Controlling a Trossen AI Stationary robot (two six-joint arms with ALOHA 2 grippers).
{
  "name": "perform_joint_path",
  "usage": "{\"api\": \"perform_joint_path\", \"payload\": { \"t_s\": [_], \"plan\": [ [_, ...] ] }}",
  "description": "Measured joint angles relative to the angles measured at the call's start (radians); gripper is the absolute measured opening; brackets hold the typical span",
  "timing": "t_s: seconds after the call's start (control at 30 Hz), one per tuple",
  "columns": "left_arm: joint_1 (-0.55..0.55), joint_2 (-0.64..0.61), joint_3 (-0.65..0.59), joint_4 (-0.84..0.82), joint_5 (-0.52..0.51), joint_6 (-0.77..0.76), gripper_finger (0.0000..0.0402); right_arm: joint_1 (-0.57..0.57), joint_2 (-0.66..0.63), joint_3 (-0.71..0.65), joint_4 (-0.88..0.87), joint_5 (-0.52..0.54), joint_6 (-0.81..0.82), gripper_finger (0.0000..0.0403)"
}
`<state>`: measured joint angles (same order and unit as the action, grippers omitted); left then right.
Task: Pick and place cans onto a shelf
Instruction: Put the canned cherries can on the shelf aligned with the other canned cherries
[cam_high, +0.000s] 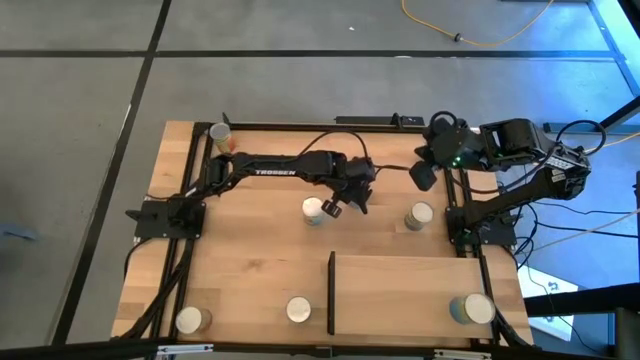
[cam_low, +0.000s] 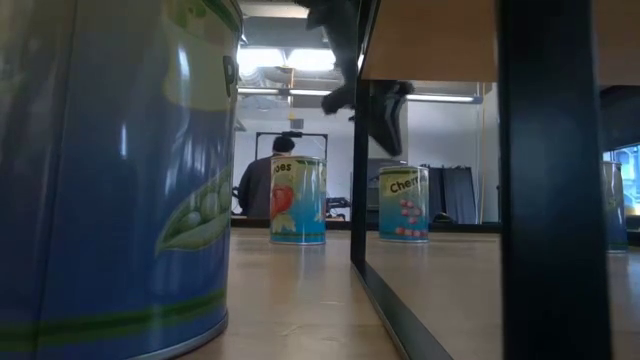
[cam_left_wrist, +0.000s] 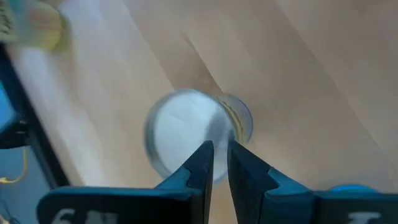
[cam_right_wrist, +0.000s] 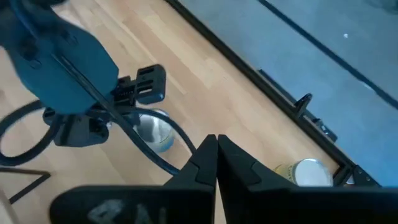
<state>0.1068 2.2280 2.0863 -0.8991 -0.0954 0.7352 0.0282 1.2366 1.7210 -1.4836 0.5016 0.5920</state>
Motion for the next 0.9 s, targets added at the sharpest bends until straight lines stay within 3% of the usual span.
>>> {"api": "perform_joint_path", "payload": {
  "t_s": [0.1,0.3,0.57,0.9],
  "plan": [
    [-0.009,0.0,0.069,-0.036,0.0,-0.017,0.0039,0.001,0.0,0.0,0.0,-0.024,-0.046,0.0008],
    [-0.012,0.0,0.266,-0.199,0.0,-0.16,0.0039,0.001,0.0,0.0,0.0,-0.211,-0.333,0.0008],
    [-0.004,-0.154,0.234,-0.266,-0.022,-0.402,0.0039,0.014,0.0,0.0,0.003,-0.412,-0.63,0.0008],
    [-0.005,-0.342,0.233,-0.342,-0.023,-0.446,0.0039,0.016,0.098,-0.009,0.054,-0.41,-0.591,0.0008]
  ]
}}
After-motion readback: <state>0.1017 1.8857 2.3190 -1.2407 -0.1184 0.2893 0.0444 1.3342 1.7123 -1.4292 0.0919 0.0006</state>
